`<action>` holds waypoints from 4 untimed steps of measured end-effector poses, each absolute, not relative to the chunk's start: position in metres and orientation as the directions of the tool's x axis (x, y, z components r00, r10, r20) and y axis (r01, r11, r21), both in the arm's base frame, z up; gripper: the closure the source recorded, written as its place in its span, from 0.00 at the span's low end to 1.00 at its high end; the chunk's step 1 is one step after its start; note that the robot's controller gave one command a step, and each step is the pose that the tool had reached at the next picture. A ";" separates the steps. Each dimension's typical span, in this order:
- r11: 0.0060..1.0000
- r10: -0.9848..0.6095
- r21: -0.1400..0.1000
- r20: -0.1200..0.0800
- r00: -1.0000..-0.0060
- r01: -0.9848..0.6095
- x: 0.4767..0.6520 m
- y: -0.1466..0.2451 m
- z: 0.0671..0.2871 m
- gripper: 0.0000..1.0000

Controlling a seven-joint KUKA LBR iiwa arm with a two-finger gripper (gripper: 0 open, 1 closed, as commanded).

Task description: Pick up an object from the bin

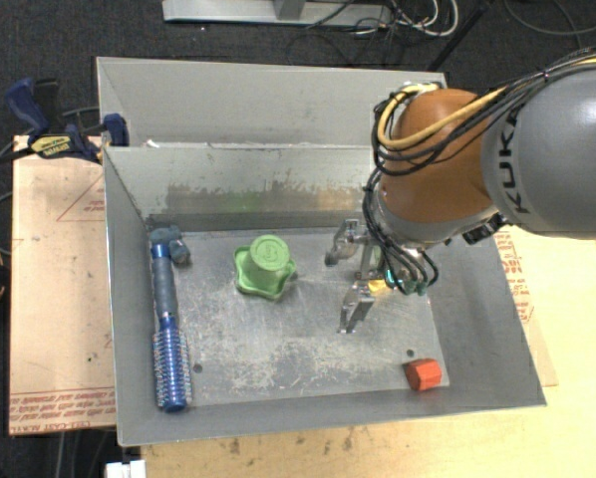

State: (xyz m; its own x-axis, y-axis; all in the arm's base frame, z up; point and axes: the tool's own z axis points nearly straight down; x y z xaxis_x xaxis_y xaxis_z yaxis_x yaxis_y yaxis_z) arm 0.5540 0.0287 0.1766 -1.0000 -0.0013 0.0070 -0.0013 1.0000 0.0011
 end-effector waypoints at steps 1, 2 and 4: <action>0.982 -0.190 0.001 -0.006 -0.982 -0.190 0.607 0.061 0.097 0.00; 0.937 -0.348 -0.002 -0.020 -0.937 -0.348 0.653 0.123 0.082 0.00; 0.600 -0.800 -0.011 -0.021 -0.600 -0.800 0.649 0.200 0.080 0.00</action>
Offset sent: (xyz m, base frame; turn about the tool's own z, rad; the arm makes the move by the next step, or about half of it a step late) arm 0.0511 0.0311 -0.0791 -0.1909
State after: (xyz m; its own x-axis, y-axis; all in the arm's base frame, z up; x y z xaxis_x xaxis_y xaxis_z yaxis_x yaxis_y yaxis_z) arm 0.6486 0.2000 0.0796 -0.5995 -0.8001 -0.0214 -0.8001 0.5998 -0.0113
